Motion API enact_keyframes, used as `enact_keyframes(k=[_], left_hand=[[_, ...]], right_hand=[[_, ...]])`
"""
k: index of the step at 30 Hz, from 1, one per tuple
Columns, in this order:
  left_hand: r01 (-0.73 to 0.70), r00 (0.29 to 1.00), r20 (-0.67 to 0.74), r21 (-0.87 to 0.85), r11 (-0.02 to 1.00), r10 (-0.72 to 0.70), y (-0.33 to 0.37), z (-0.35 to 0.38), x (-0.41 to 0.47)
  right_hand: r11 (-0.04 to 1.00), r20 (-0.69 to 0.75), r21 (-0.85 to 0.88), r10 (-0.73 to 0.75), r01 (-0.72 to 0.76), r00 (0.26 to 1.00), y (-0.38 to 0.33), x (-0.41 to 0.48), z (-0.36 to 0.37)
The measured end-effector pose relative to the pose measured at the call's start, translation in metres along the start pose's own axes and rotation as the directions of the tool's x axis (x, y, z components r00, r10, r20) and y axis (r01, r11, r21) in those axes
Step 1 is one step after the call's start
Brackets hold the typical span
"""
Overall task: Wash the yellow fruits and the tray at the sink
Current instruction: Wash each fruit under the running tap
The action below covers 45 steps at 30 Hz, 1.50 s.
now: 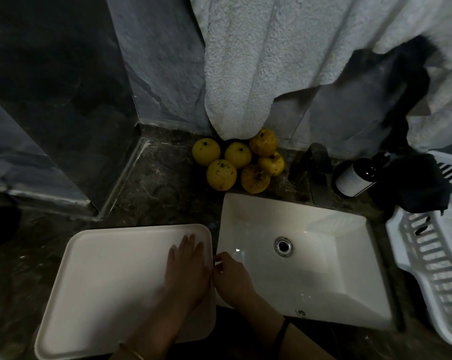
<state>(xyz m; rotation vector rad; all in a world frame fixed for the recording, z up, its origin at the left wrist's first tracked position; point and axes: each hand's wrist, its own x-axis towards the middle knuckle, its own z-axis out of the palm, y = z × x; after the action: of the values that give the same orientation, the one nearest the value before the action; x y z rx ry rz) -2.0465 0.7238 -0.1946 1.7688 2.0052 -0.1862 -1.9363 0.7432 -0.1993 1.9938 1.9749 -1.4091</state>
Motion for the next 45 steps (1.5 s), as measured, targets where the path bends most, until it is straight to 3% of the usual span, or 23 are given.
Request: enact_keyframes(k=[4,11,16,22,26,29,33,35,40,45], left_hand=[[-0.031,0.999,-0.036,-0.006,0.999,0.031,0.005,0.002,0.000],[-0.123,0.989,-0.092,-0.044,0.991,0.118,0.035,0.010,0.009],[-0.140,0.990,-0.014,0.061,0.988,0.141,0.066,0.021,0.019],[-0.069,0.994,0.095,0.222,0.973,0.049,0.086,0.030,0.024],[-0.022,0.997,0.075,0.260,0.965,0.002,0.086,0.034,0.019],[-0.003,0.995,0.092,0.290,0.957,-0.025,0.081,0.040,0.018],[0.002,0.996,0.088,0.179,0.984,-0.018,0.089,0.029,0.014],[0.028,0.999,0.020,0.107,0.994,-0.030,0.090,0.021,0.016],[0.110,0.984,-0.133,-0.047,0.993,-0.115,0.092,0.019,0.024],[0.133,0.984,-0.052,-0.432,0.892,-0.172,0.089,0.009,0.035]], right_hand=[[1.000,-0.005,-0.006,-0.009,0.009,1.000,0.007,-0.001,-0.002],[0.997,-0.152,-0.014,0.073,-0.076,0.986,0.049,-0.006,-0.034],[0.999,-0.070,0.011,0.048,-0.047,0.996,0.093,-0.007,-0.055],[1.000,-0.003,0.000,0.026,-0.026,1.000,0.127,0.012,-0.097],[0.996,-0.100,0.085,-0.031,0.040,0.995,0.114,0.049,-0.126],[0.951,-0.187,0.293,-0.047,0.102,0.981,0.087,0.075,-0.137],[0.910,-0.317,0.339,-0.126,0.237,0.940,0.052,0.102,-0.144],[0.895,-0.370,0.355,-0.130,0.269,0.920,0.038,0.114,-0.146],[0.954,-0.394,0.230,-0.092,0.195,0.914,0.015,0.140,-0.143],[0.974,-0.391,0.171,-0.073,0.150,0.918,0.009,0.151,-0.133]])
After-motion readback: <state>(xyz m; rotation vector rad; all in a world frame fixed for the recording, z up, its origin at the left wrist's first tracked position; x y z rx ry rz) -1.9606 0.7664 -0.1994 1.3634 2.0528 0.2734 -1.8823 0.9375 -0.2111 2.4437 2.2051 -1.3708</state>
